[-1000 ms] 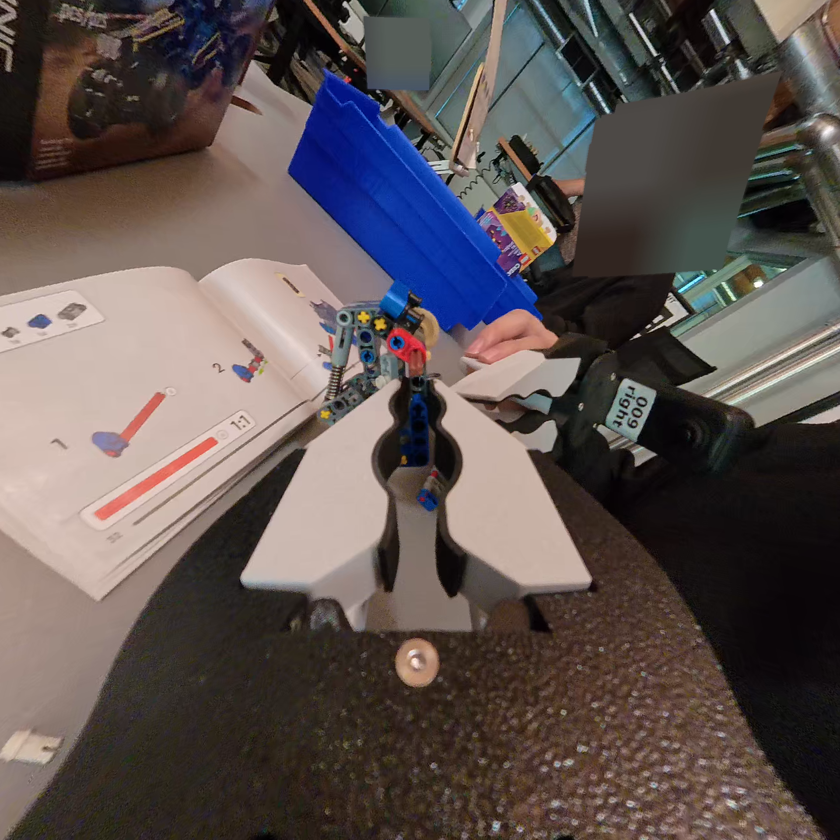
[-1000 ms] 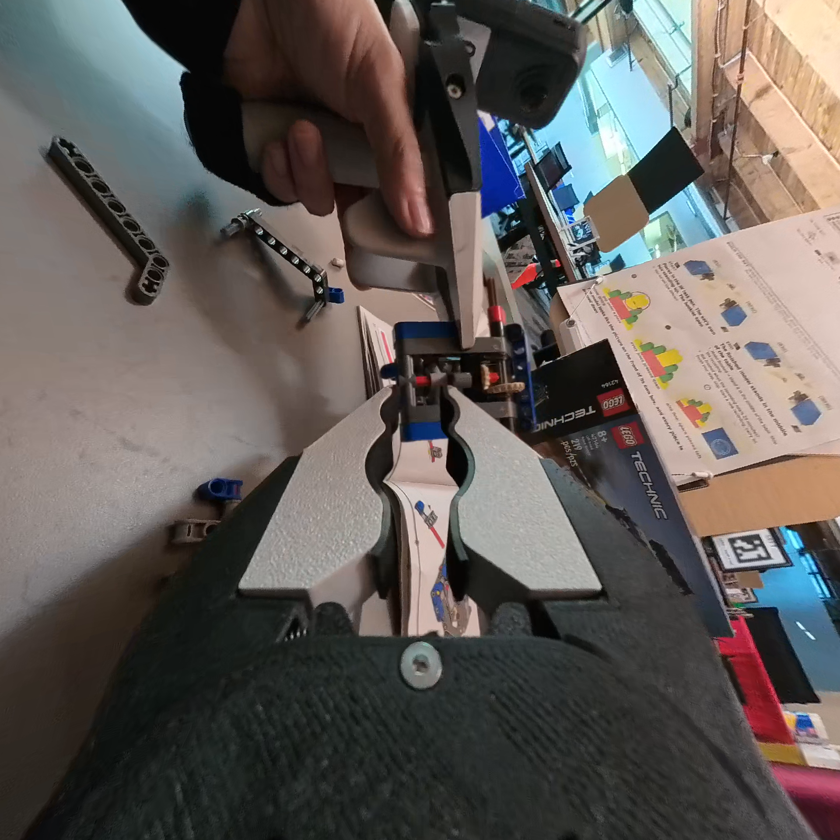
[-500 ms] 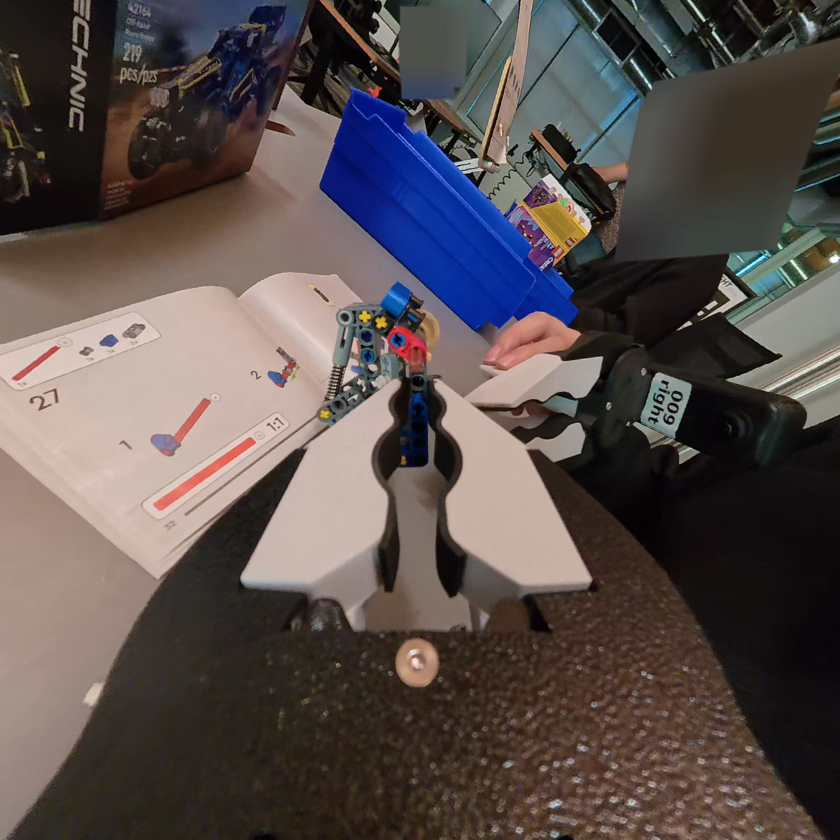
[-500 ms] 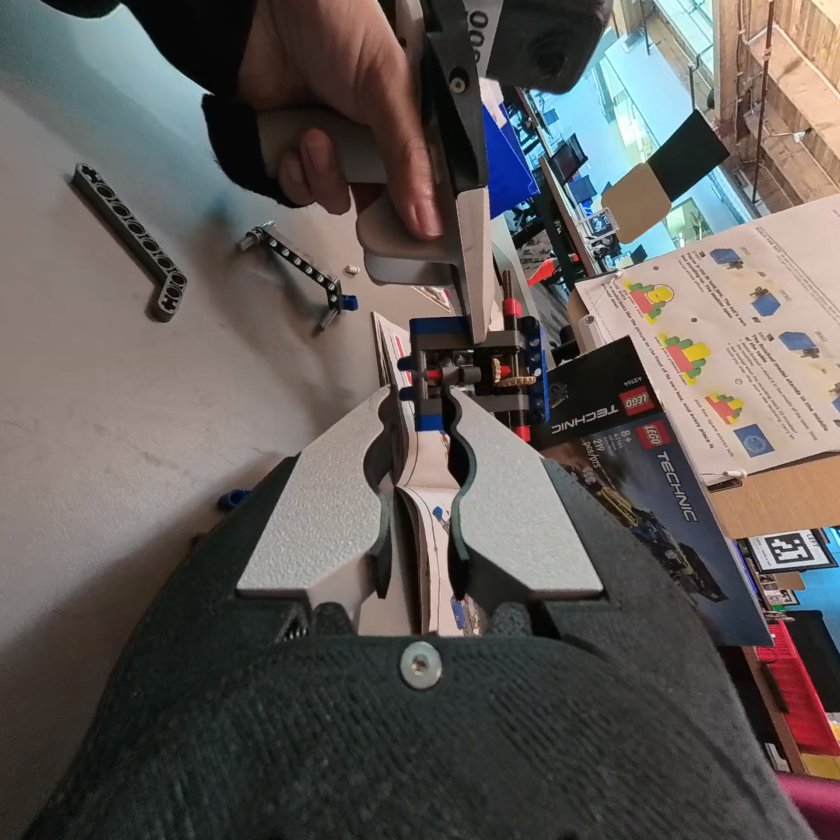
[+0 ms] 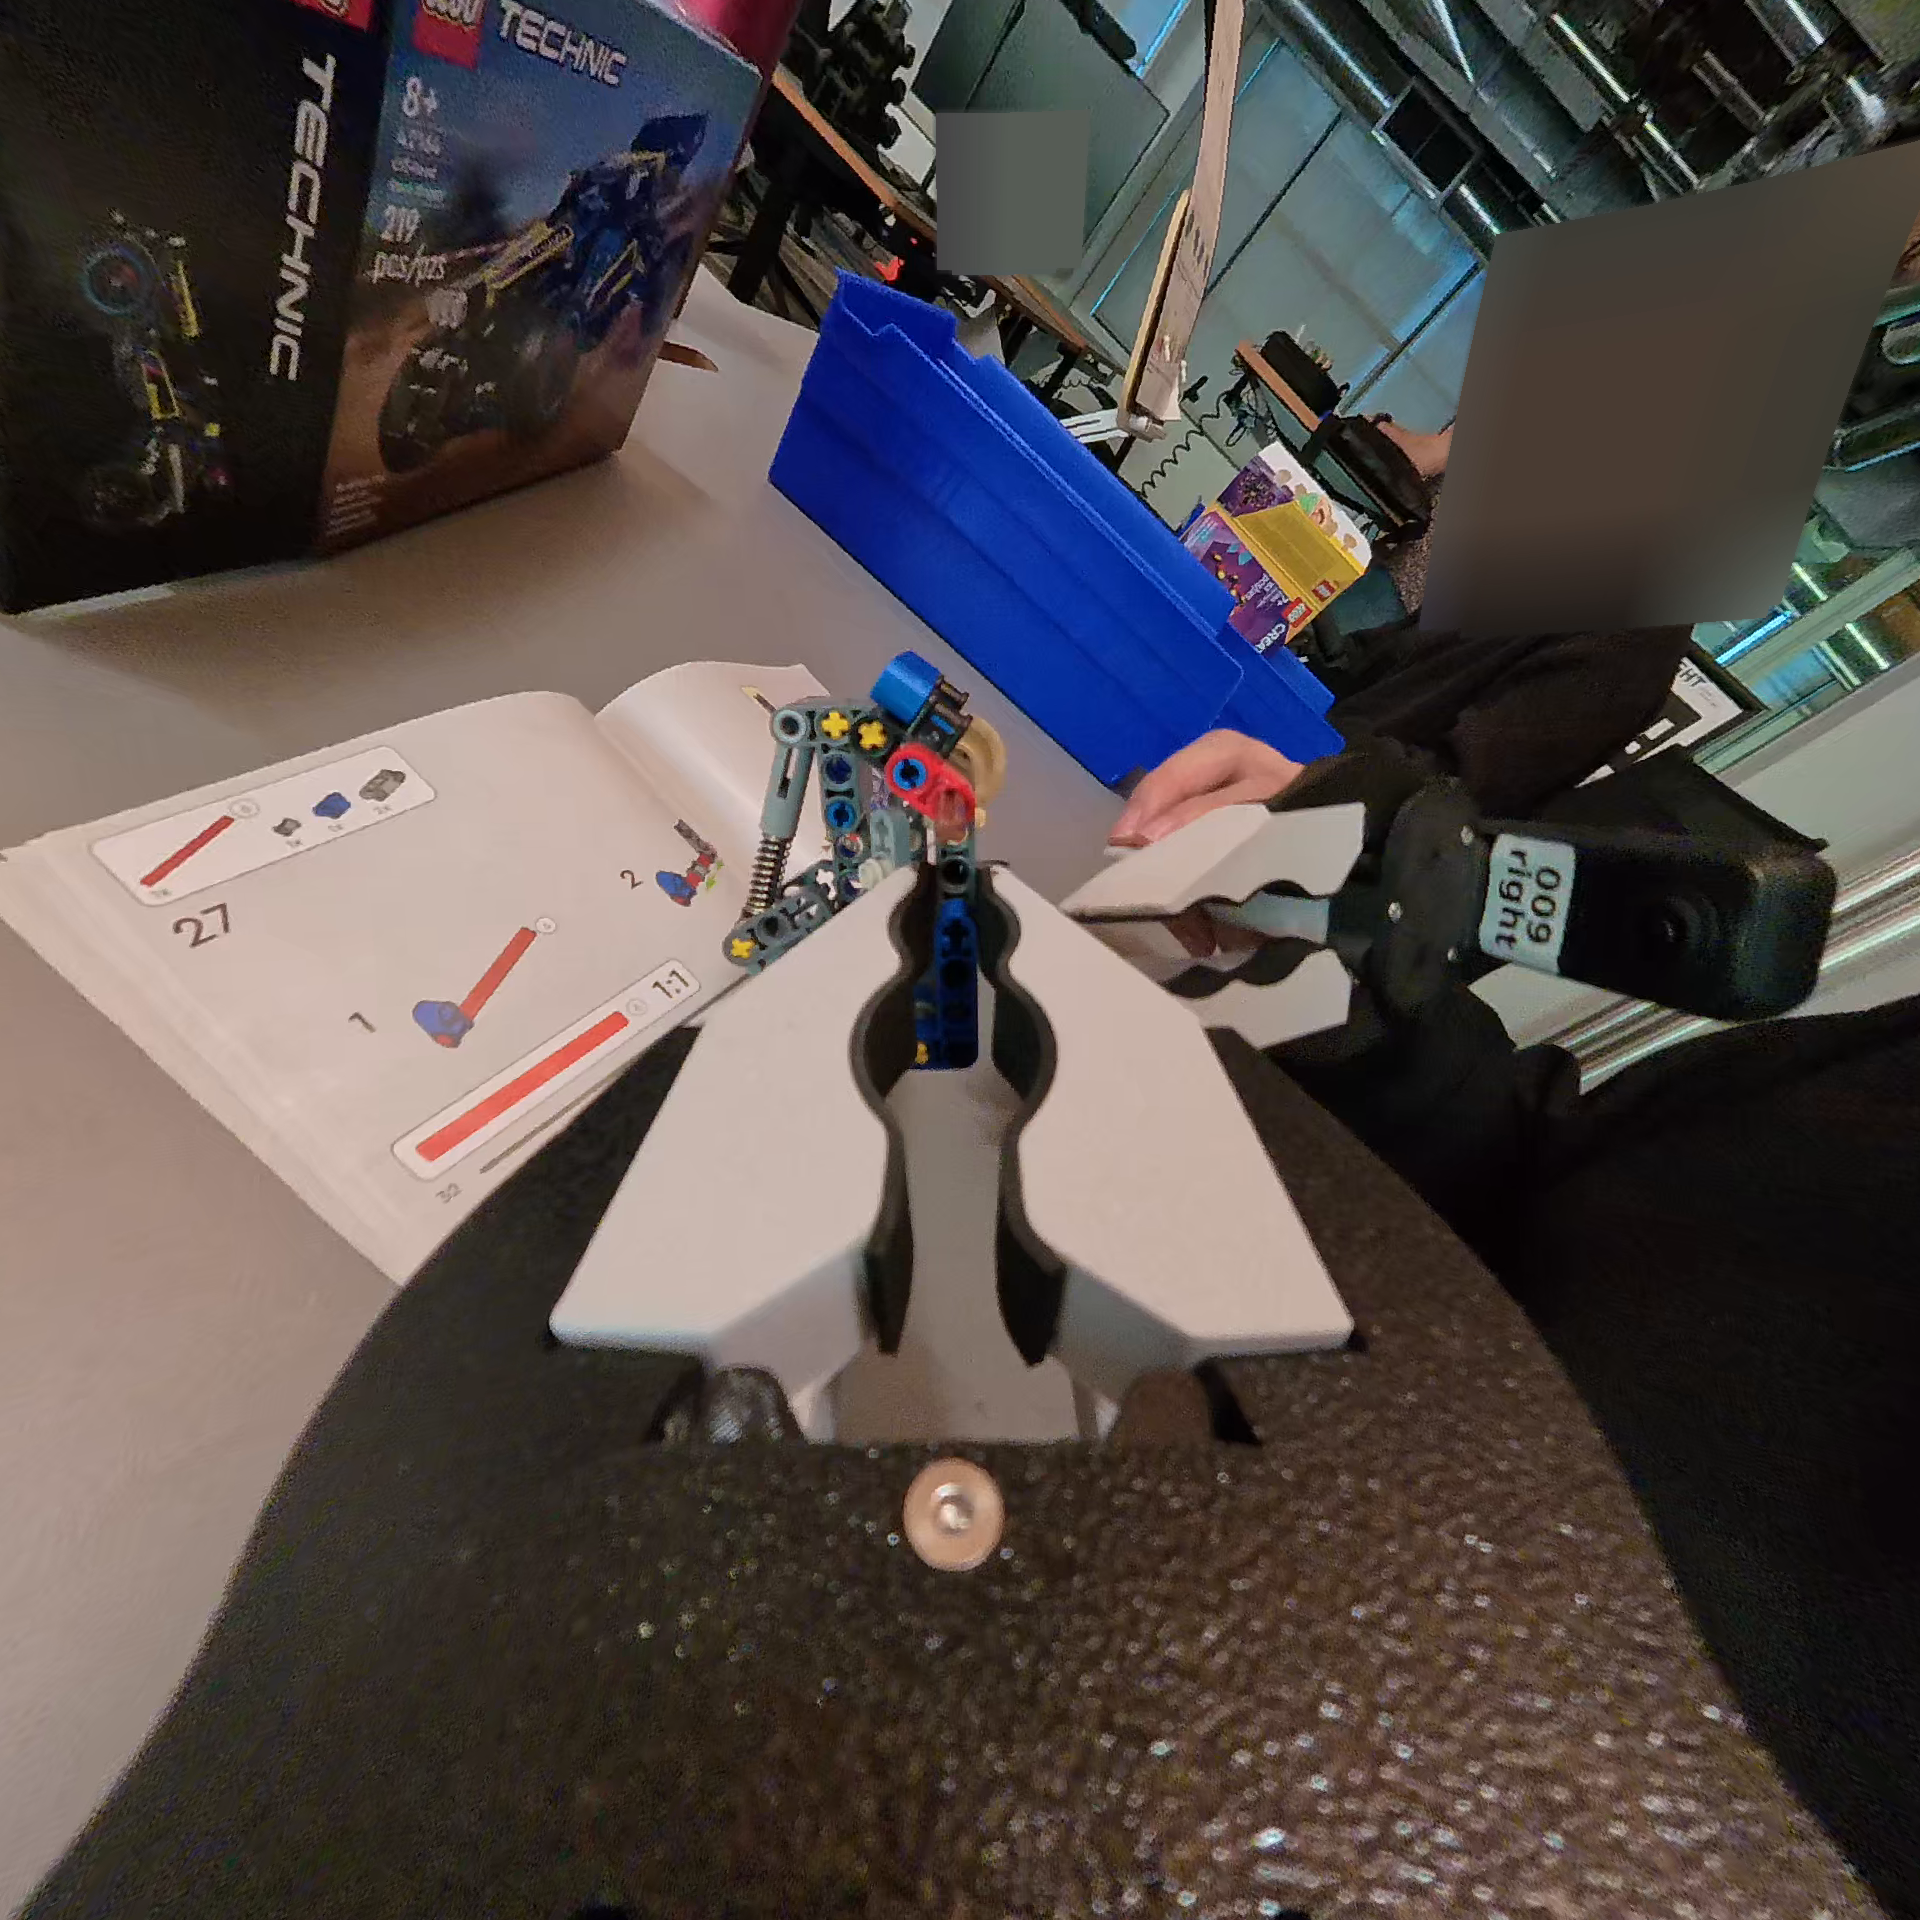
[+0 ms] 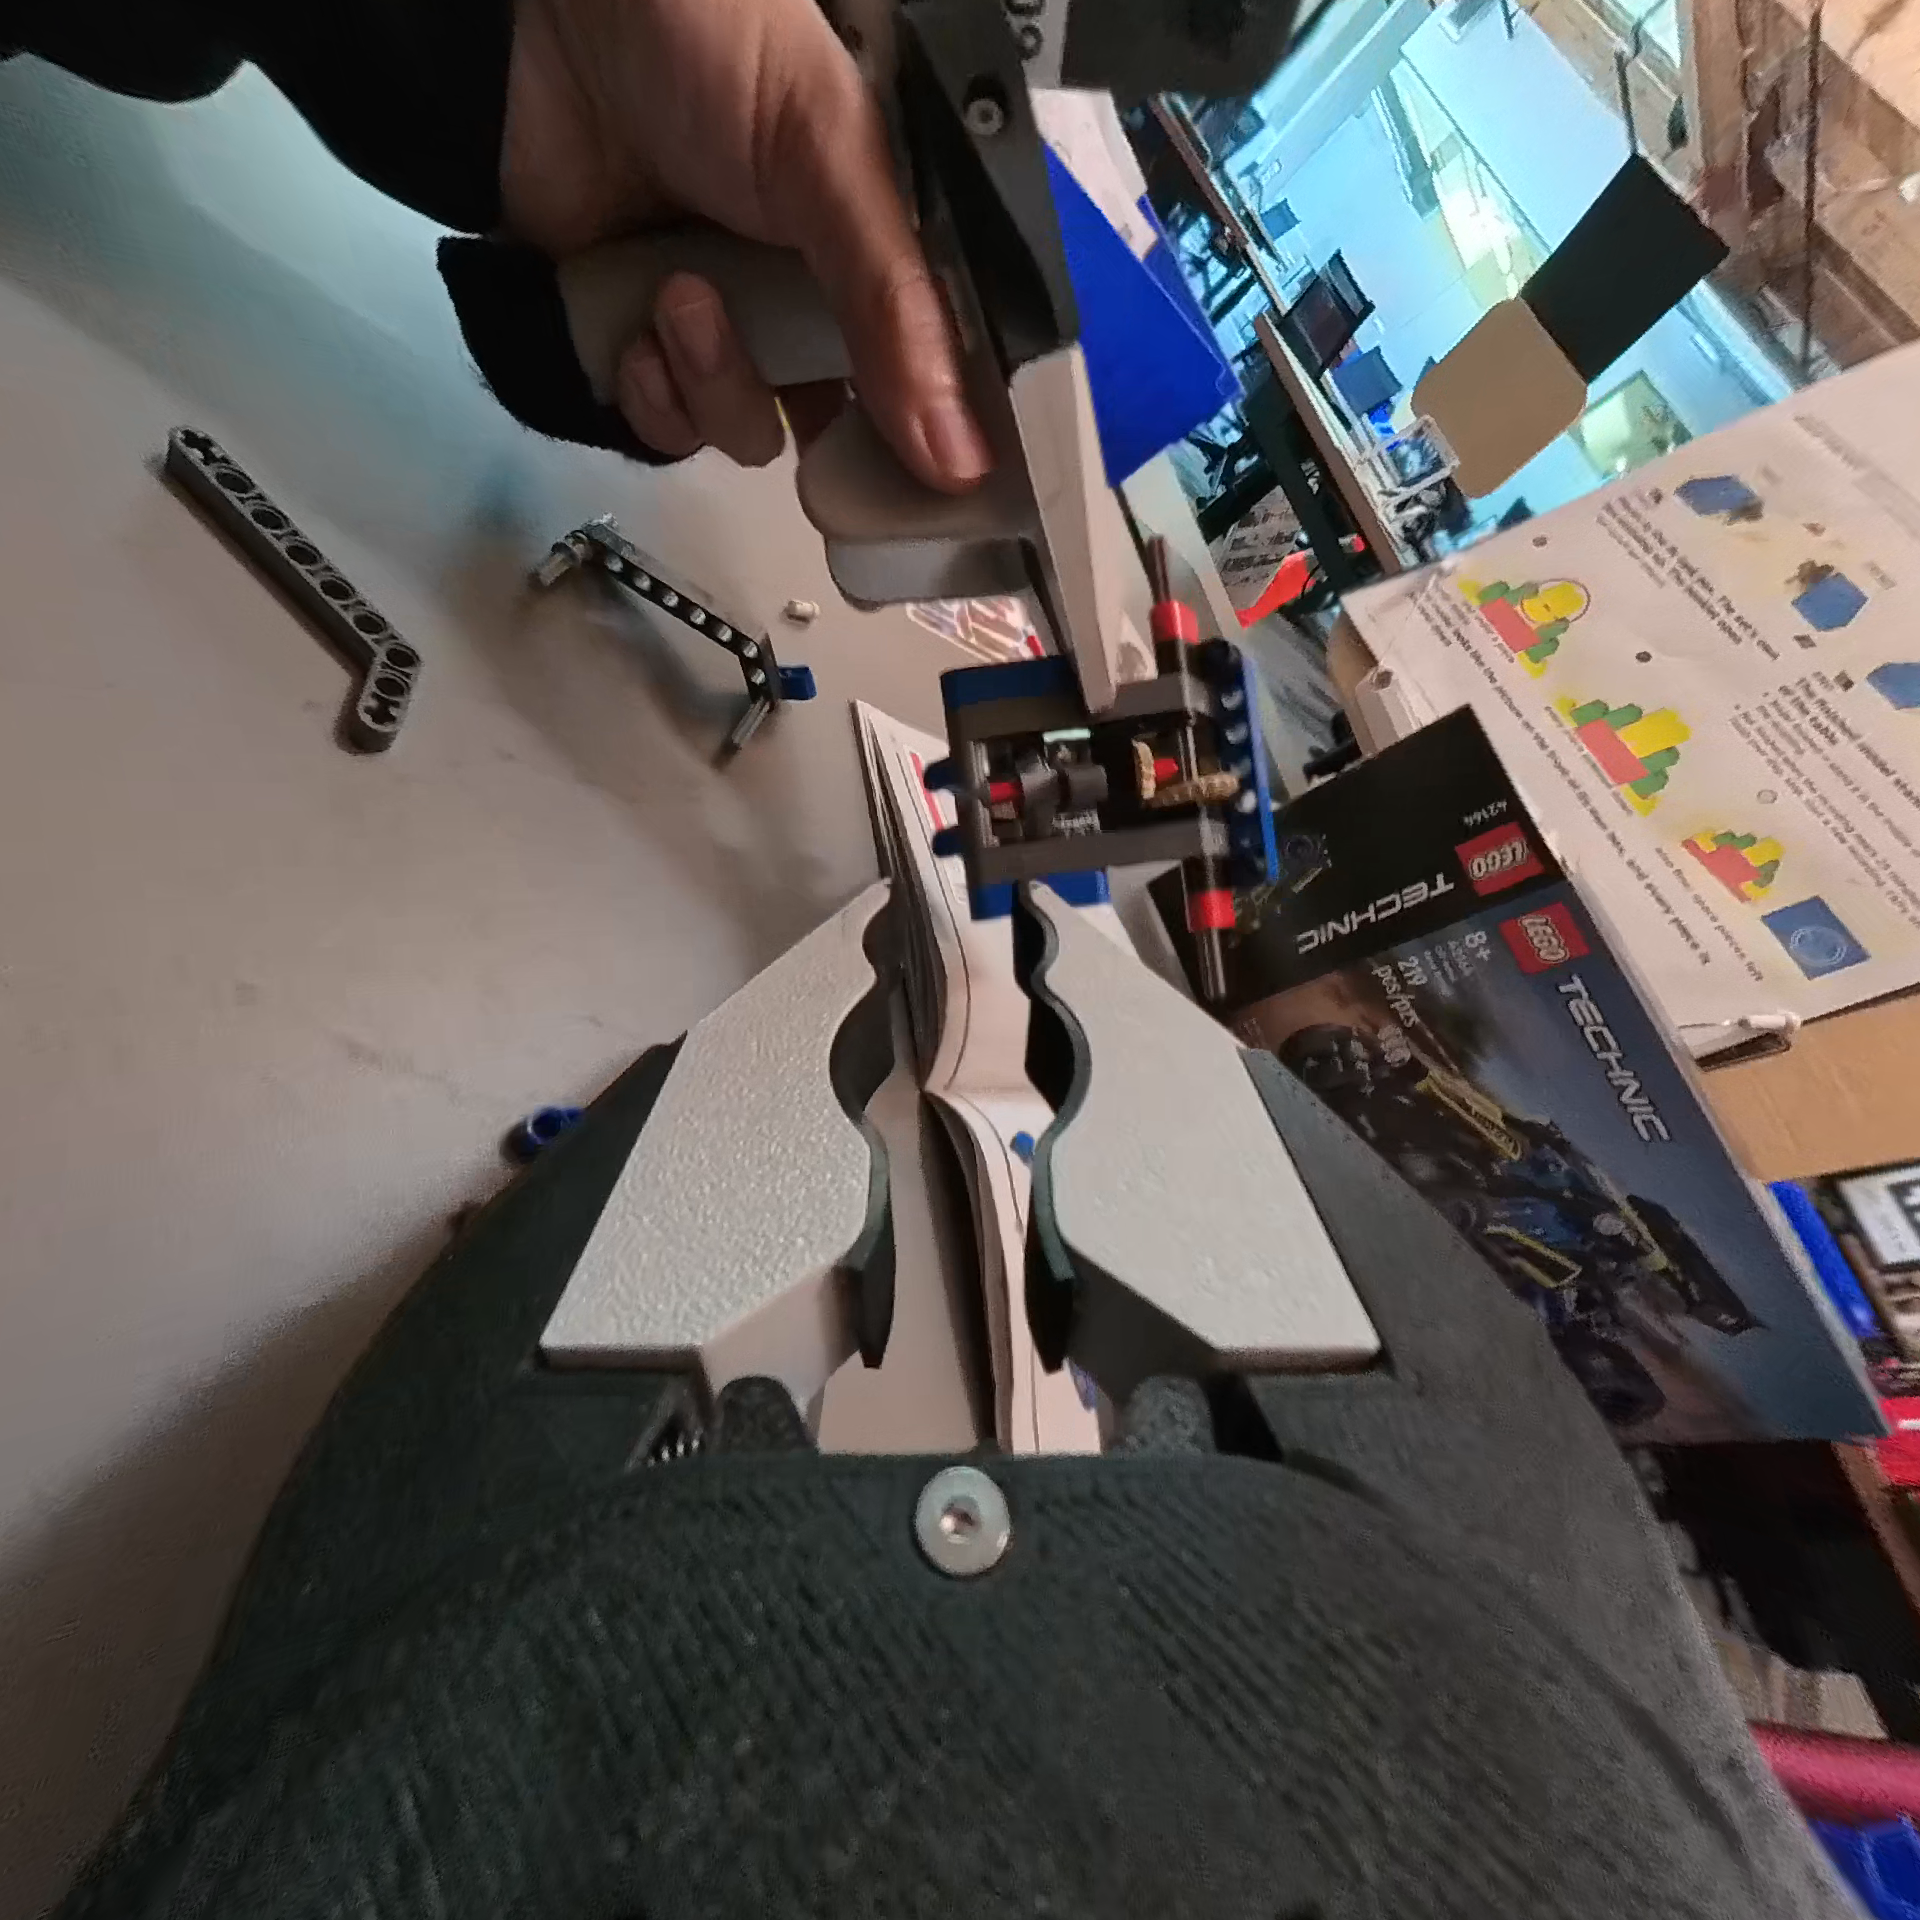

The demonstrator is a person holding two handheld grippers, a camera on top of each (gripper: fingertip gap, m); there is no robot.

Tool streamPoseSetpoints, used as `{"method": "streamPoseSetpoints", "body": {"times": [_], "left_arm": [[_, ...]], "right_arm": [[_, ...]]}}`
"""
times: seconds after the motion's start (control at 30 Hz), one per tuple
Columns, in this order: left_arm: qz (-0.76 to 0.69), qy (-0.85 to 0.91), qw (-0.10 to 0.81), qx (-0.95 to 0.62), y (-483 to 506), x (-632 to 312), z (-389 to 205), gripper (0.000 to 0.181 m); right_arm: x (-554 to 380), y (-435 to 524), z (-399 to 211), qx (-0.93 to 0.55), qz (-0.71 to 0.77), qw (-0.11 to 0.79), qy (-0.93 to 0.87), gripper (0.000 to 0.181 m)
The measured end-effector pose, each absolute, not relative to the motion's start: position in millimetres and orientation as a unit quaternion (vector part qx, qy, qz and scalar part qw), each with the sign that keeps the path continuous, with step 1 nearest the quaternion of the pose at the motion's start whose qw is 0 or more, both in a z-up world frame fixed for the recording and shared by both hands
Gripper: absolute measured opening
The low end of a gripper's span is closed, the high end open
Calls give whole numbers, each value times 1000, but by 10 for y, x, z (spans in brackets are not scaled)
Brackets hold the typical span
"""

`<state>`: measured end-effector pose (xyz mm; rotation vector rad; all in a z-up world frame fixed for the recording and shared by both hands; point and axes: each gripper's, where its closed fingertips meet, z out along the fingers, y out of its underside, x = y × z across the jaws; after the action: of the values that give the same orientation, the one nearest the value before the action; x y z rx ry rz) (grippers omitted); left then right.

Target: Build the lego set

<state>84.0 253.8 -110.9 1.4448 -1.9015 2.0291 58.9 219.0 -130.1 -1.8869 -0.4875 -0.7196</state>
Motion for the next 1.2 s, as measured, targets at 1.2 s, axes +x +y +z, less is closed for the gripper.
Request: {"method": "streamPoseSetpoints", "body": {"times": [1.2], "left_arm": [[659,-601,-19,452,2617,837,-1020,4]], "right_arm": [[1120,1447,-1969,-902,-178,380,-103,6]]}}
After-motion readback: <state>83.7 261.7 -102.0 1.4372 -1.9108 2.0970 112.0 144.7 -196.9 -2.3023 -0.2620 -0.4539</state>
